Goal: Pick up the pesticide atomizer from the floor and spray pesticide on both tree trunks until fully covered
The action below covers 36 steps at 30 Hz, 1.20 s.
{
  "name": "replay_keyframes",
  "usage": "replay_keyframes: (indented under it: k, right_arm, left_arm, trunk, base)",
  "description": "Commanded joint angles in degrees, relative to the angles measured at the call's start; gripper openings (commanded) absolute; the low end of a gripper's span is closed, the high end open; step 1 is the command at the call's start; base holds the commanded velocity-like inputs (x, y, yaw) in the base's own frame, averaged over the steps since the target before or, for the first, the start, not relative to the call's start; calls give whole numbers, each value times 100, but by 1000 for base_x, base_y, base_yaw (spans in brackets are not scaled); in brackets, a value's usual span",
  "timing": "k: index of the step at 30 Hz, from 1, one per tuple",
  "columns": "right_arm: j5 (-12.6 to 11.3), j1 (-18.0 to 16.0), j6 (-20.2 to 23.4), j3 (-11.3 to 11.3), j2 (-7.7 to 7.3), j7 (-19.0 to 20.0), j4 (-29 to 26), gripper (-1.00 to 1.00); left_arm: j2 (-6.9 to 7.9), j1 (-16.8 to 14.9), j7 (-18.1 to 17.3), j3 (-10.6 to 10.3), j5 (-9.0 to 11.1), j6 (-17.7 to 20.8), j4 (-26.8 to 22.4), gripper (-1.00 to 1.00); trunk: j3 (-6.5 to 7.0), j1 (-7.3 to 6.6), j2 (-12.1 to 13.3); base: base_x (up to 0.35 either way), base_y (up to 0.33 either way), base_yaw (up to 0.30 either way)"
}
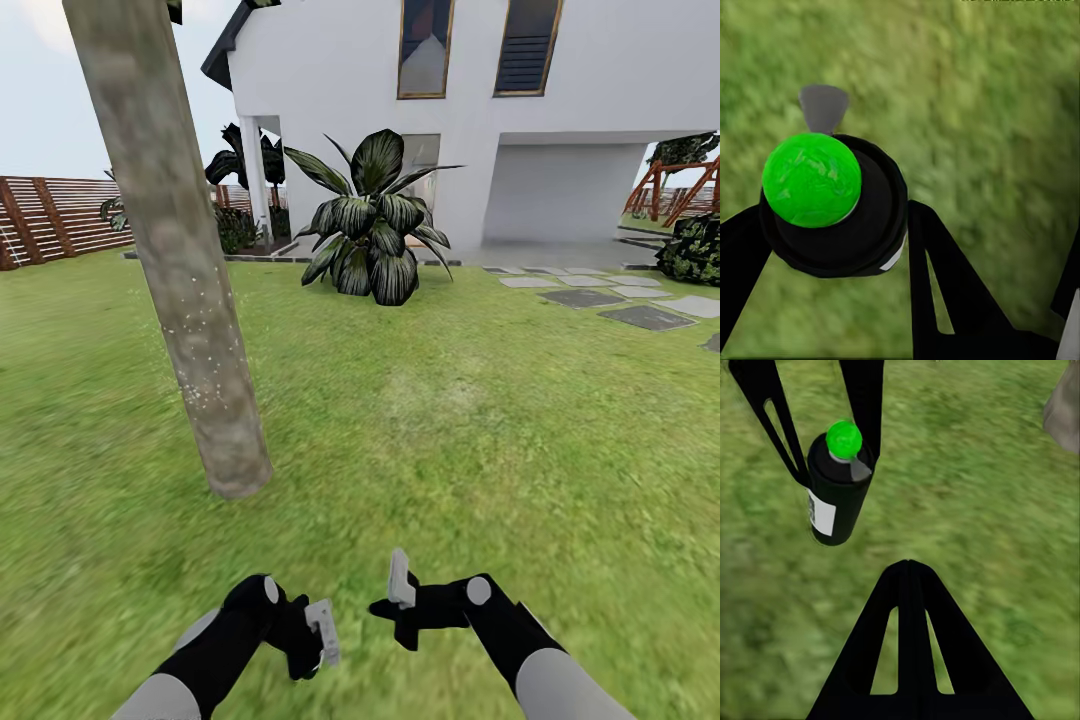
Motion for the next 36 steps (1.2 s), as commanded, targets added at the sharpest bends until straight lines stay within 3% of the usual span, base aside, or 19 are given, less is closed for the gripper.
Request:
replay_keyframes:
  k: [1,5,11,18,36]
  right_arm:
    - [-2,-5,0,0,8,1,-2,-100]
    - [-5,-9,0,0,111,1,-4,-100]
    - [-5,-9,0,1,124,1,-4,-100]
    - [-5,-10,0,1,124,1,2,-100]
    - [-5,-10,0,1,163,1,-4,-100]
  left_arm:
    - [-33,-5,1,0,-9,51,0,-100]
    - [-110,-40,1,1,-20,118,0,-100]
    - [-301,-101,0,1,-19,129,0,-100]
    - [-413,-125,-5,1,5,123,0,-100]
    - [-527,-125,-18,1,24,129,0,-100]
  trunk:
    - [0,0,0]
    - [0,0,0]
    - [0,0,0]
    - [0,0,0]
    - [0,0,0]
  base:
    - [0,0,0]
    - [0,0,0]
    - [0,0,0]
    - [0,0,0]
    - [0,0,0]
